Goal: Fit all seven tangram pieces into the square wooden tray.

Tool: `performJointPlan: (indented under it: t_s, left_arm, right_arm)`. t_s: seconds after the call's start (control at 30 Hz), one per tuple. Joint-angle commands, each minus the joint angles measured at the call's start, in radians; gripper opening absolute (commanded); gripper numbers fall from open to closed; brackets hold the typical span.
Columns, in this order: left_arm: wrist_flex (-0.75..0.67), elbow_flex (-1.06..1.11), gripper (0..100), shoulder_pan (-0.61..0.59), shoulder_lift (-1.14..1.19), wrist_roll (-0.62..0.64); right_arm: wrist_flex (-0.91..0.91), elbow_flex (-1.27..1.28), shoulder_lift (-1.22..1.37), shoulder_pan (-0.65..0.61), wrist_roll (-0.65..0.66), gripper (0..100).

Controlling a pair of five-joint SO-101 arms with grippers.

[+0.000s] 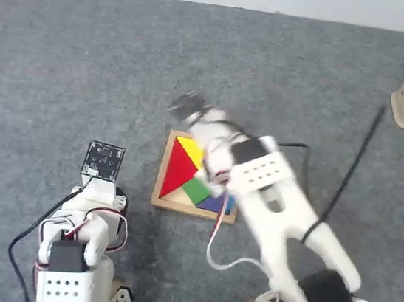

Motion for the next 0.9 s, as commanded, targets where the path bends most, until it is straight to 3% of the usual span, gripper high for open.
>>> performJointPlan:
  t_s: [0.0,0.3,0.6,0.73,0.87]
  left_arm:
    - [0.0,-0.01,7,0.002,-0.021,0.008]
    - [0.0,-0.01,7,0.002,-0.021,0.008]
    - [0.0,-0.01,7,0.002,-0.021,0.008]
    - [0.0,-0.01,7,0.002,-0.021,0.008]
    - [0.0,-0.01,7,0.002,-0.021,0.008]
  right_arm:
    - [-0.024,-0.049,0.061,-0.091,0.044,5.8]
    - [0.033,-0.17,0.237,-0.067,0.028,5.8]
    - [0.039,-0.021,-0.019,0.231,-0.143,6.3]
    - [0.074,0.084,-0.07,0.28,-0.16,7.3]
    - [0.079,0.199,-0.116,0.272,-0.279,16.8]
